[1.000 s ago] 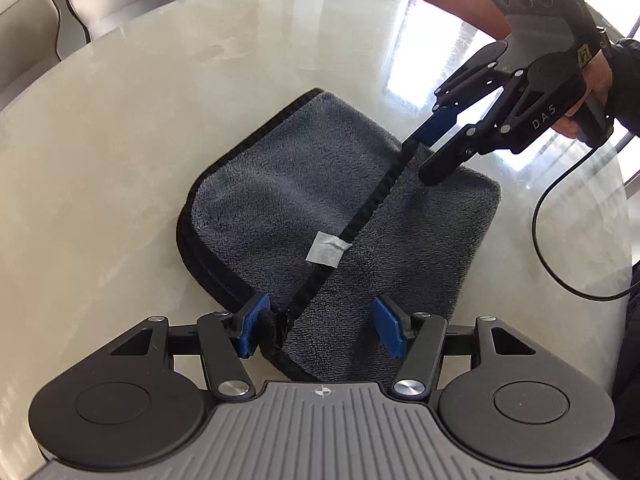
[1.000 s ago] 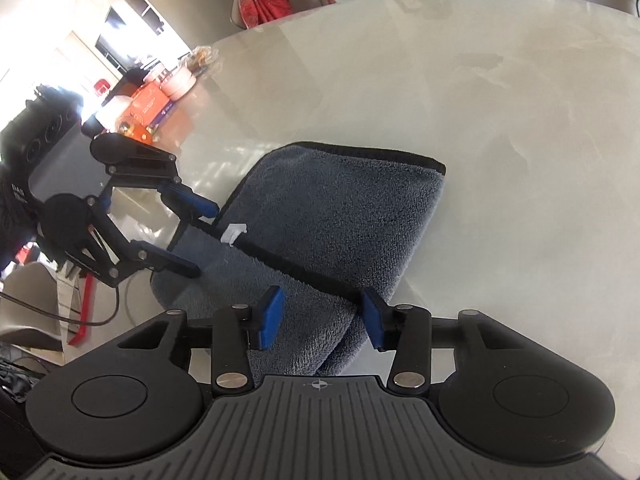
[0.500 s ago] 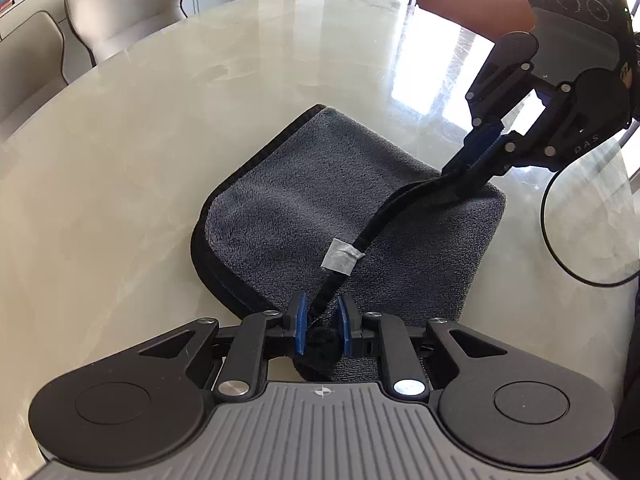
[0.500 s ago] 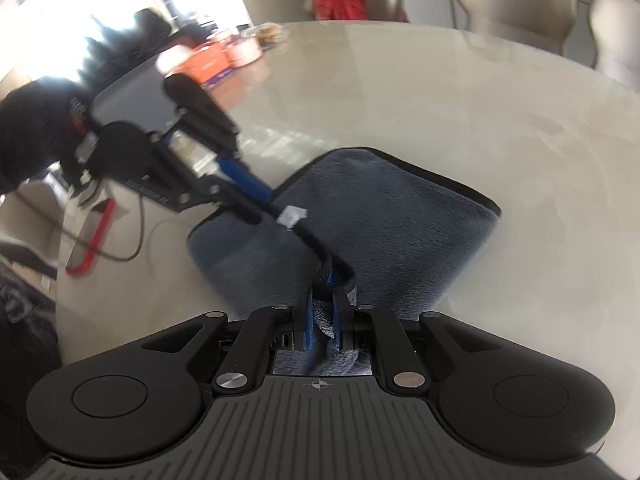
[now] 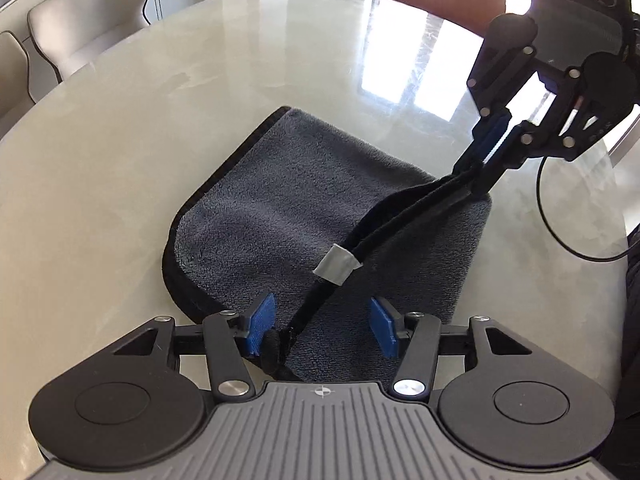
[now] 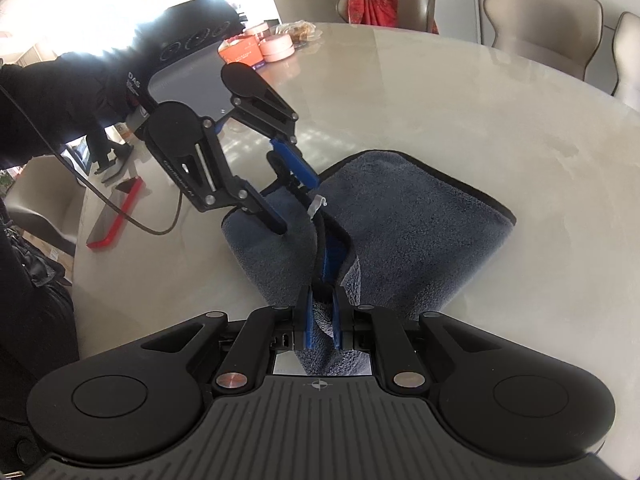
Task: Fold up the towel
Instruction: 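Grasp the towel's middle seam with the left tool while the right tool grasps beside it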
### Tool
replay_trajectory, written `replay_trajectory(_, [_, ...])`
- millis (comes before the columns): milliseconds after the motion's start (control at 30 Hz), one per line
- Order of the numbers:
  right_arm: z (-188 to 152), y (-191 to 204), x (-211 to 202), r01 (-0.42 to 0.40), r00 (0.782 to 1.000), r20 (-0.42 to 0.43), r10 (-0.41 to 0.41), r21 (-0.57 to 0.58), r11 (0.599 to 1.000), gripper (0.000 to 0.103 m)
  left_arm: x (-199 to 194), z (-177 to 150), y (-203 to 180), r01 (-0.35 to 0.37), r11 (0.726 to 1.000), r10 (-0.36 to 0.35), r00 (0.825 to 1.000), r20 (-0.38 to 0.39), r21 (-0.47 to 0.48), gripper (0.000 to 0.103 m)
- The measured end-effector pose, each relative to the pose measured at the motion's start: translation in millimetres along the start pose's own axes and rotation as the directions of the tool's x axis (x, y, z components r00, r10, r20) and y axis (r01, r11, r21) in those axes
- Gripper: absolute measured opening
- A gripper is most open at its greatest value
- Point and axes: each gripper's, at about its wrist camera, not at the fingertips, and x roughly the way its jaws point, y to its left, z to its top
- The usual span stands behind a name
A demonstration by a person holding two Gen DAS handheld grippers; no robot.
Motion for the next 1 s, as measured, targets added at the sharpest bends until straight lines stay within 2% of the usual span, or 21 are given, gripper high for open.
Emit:
replay_trajectory(167, [-1, -2, 3, -0.002, 1.0, -0.004, 0.002, 0.013, 1.0, 0.01, 8, 2, 5, 0.021, 1.0, -0.022, 1.0, -0.023, -0.023, 0.054])
replay_trajectory(200, [-2, -4, 3, -0.001, 1.0, -0.004, 0.001, 0.017, 1.0, 0.01, 7, 2, 5, 0.022, 0.999, -0.023, 0.999, -0.022, -0.024, 0.05])
replay_trajectory(233, [-3, -4, 4, 0.0, 1.0, -0.005, 0.0, 0.02, 1.0, 0.011, 7, 2, 4, 0.029, 0.999, -0.029, 0.999, -0.02, -0.018, 0.039])
replay_trajectory(400, [-4, -9, 5, 0.011, 1.0, -0.003, -0.011, 0.039, 0.999, 0.012, 8, 5, -5, 0.022, 1.0, -0.022, 0.999, -0.042, 0.011, 0.03])
replay_trajectory(500, [-5, -11, 5, 0.018, 1.0, 0.001, -0.018, 0.047, 0.999, 0.012, 7, 8, -4, 0.016, 1.0, -0.017, 0.999, -0.039, -0.008, 0.018])
replay_trajectory(567, [-6, -13, 5, 0.038, 0.999, 0.009, -0.039, 0.053, 0.998, 0.012, 7, 8, -6, 0.01, 1.0, -0.011, 0.999, -0.036, -0.013, 0.013])
replay_trajectory(667, [-7, -19, 4, 0.054, 0.998, 0.026, -0.057, 0.083, 0.995, 0.019, 5, 7, -9, -0.016, 1.0, 0.016, 0.999, -0.03, -0.015, 0.011])
replay_trajectory(733, [-9, -25, 6, 0.053, 0.998, 0.034, -0.057, 0.124, 0.991, 0.04, 4, 6, -10, -0.021, 1.0, 0.02, 0.999, -0.027, -0.018, 0.011])
replay_trajectory(900, [-11, -35, 12, 0.034, 0.998, 0.038, -0.04, 0.158, 0.987, 0.049, 2, 5, -12, -0.031, 0.999, 0.031, 0.999, -0.02, -0.025, 0.011])
replay_trajectory(1000, [-11, -41, 19, 0.052, 0.998, 0.025, -0.057, 0.17, 0.984, 0.049, 0, 4, -13, -0.038, 0.999, 0.037, 0.999, -0.015, -0.029, 0.011])
